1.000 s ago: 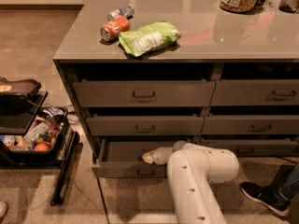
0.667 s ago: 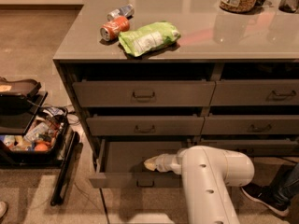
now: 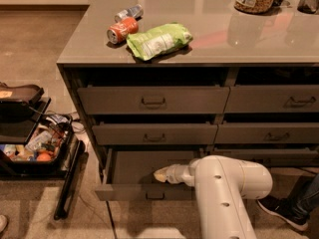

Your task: Open bottom drawer

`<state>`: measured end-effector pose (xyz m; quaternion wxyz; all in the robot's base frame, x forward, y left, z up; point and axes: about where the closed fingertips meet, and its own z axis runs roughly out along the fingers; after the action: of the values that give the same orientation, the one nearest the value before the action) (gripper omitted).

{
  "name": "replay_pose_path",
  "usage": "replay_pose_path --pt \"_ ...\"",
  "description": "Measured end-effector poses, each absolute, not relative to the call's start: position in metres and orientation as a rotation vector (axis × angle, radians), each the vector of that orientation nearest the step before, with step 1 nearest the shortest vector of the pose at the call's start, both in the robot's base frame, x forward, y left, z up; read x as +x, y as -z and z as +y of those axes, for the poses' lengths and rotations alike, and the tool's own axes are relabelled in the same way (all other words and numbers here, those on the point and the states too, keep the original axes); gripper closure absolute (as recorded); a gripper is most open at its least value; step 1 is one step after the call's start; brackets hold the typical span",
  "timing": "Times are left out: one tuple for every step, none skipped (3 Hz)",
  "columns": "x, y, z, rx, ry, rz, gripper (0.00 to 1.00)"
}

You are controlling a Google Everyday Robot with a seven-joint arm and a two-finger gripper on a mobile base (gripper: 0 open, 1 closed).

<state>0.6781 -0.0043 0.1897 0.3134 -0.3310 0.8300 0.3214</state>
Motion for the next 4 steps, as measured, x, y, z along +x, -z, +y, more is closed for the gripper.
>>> replay_pose_path --pt "0.678 -0.19 -0.004 -0.873 -0.847 2.189 0.58" --pt "0.685 -0.181 -0.001 -0.872 -0.863 2.203 0.35" --pt "0.691 -0.172 0.002 -0.884 -0.869 2.22 0.38" --pt "0.692 -0.172 0.002 -0.885 -0.868 2.221 0.61"
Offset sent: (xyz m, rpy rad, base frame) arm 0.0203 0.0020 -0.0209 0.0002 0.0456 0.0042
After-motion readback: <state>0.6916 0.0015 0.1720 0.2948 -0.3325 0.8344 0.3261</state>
